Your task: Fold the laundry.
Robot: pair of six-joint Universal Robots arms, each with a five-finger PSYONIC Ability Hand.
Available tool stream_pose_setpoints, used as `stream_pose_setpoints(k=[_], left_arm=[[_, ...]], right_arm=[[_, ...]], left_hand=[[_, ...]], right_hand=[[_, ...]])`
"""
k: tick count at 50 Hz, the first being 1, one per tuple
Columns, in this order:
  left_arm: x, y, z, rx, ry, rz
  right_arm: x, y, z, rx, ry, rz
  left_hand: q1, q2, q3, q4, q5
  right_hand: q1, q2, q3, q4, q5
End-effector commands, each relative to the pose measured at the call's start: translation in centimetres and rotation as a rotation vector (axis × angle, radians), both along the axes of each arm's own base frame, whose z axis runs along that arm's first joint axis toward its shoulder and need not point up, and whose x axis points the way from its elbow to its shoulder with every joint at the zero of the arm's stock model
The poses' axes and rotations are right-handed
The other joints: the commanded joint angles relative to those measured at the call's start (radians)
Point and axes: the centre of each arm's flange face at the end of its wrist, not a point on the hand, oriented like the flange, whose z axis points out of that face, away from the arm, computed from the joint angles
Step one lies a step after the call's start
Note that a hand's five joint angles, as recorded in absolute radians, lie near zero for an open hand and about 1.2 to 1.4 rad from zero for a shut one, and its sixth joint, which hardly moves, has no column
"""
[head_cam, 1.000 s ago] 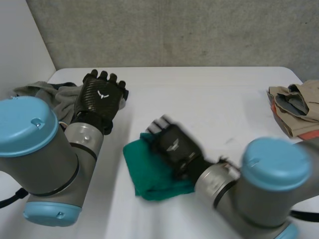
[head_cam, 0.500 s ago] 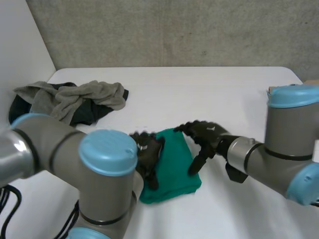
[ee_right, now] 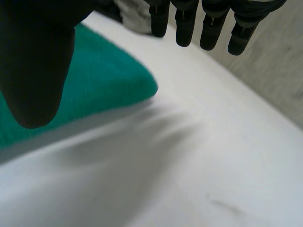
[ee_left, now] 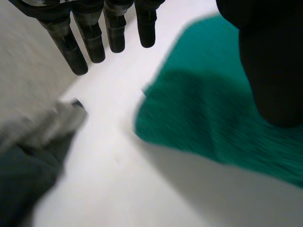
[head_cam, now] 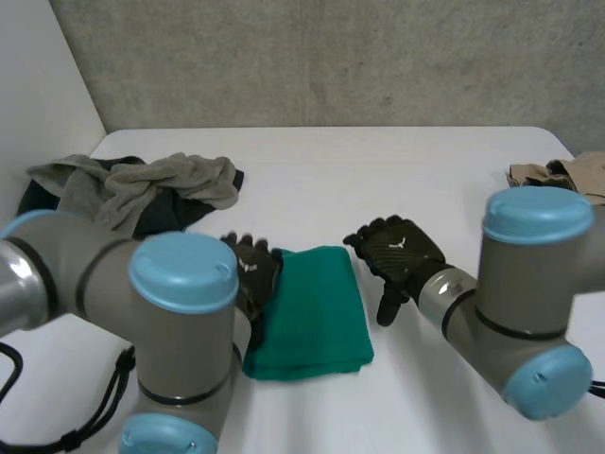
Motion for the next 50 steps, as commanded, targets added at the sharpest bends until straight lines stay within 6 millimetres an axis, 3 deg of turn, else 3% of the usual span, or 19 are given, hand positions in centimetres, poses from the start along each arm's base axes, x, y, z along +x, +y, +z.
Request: stream_pose_setpoints(k=[1, 7, 15, 23, 33, 46, 50], left_arm=[[-0.7, -1.4, 7.0, -0.185, 0.186, -0.048], [-2.2, -1.3, 11.0, -0.231, 0.310, -0.310], [-2.3, -2.3, 11.1, -0.131, 0.410, -0.403], [-3.1, -0.9, 9.9, -0.012, 0.415, -0.549], [-3.8, 0.1, 10.4, 0.038, 0.449, -0.689], [-3.9, -0.2, 10.0, 0.062, 0.460, -0.677], [-3.8, -0.3, 10.1, 0.056, 0.460, -0.672]], right_arm=[[-0.9, 3.0, 0.7, -0.069, -0.049, 0.062], [-0.8, 7.4, -2.1, -0.004, -0.042, 0.186], [1.0, 8.9, -3.6, -0.079, -0.084, 0.257], [2.3, 7.9, -6.3, -0.105, -0.026, 0.260], [2.9, 6.9, -6.7, -0.183, -0.001, 0.253], [4.0, 5.6, -7.1, -0.201, -0.008, 0.255], [4.7, 4.6, -6.4, -0.232, -0.028, 0.251]], left_hand=[[-0.006, -0.010, -0.012, -0.007, -0.010], [0.006, 0.001, -0.001, 0.005, 0.001], [0.015, 0.010, 0.008, 0.013, 0.010], [0.015, 0.010, 0.008, 0.013, 0.010], [0.041, 0.037, 0.035, 0.040, 0.037], [0.056, 0.051, 0.049, 0.055, 0.051], [0.056, 0.051, 0.049, 0.055, 0.051]], right_hand=[[-0.039, -0.035, -0.033, -0.030, -0.046], [-0.039, -0.035, -0.033, -0.030, -0.046], [-0.039, -0.035, -0.033, -0.030, -0.046], [-0.039, -0.035, -0.033, -0.030, -0.046], [0.047, 0.051, 0.053, 0.056, 0.040], [0.250, 0.254, 0.256, 0.258, 0.243], [0.294, 0.298, 0.300, 0.303, 0.287]])
